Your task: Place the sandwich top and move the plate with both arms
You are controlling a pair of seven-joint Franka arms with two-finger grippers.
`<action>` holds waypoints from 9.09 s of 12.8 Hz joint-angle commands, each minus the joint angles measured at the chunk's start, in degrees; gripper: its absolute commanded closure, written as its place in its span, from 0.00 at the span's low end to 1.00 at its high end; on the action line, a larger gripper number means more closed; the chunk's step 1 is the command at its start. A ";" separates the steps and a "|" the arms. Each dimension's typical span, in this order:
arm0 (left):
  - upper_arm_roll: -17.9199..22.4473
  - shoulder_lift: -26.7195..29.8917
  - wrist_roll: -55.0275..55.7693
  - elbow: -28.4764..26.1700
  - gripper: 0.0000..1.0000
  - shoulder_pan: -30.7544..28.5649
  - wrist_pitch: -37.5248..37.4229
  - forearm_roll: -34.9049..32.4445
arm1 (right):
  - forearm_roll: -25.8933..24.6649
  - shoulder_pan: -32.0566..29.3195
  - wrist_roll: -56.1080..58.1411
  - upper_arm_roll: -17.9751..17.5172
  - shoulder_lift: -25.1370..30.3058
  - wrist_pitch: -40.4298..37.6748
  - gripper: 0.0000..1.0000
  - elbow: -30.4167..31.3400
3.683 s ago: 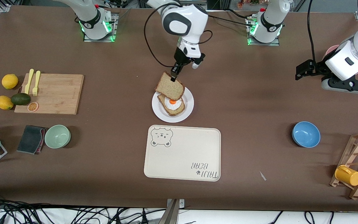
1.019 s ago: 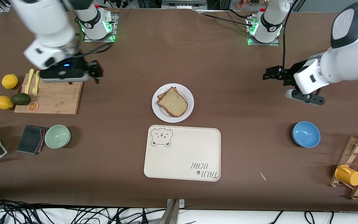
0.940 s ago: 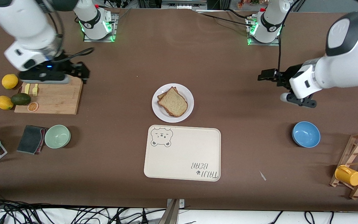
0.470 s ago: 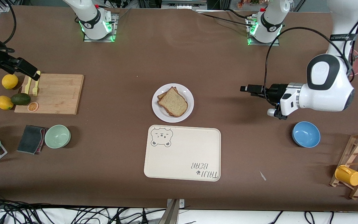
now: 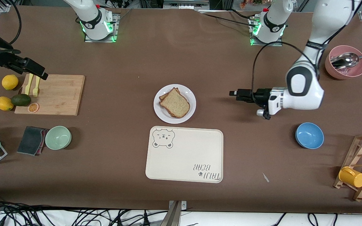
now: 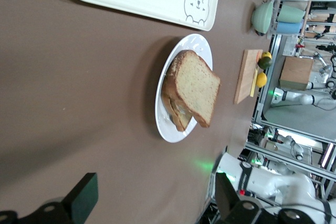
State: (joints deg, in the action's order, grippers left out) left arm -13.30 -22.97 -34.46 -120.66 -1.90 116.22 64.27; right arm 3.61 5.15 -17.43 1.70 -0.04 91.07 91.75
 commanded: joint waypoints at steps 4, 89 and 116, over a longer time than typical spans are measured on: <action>-1.64 -5.15 -11.74 -1.68 0.23 8.21 10.68 20.94 | 0.44 0.74 1.25 -0.55 -1.45 -0.98 0.00 -1.66; -0.50 -34.52 4.05 44.03 0.00 8.84 16.32 8.15 | 0.43 -0.41 6.34 1.12 -5.23 5.96 0.00 -0.96; 1.44 13.28 30.95 34.29 0.00 0.93 -24.81 -66.03 | -8.09 3.55 11.98 4.02 -7.60 -6.08 0.00 -8.87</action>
State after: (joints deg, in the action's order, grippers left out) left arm -11.54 -15.57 -4.63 -79.13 -0.48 90.53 0.18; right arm -3.93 9.02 -6.17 5.84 -6.20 86.92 84.78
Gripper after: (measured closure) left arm 0.000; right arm 0.000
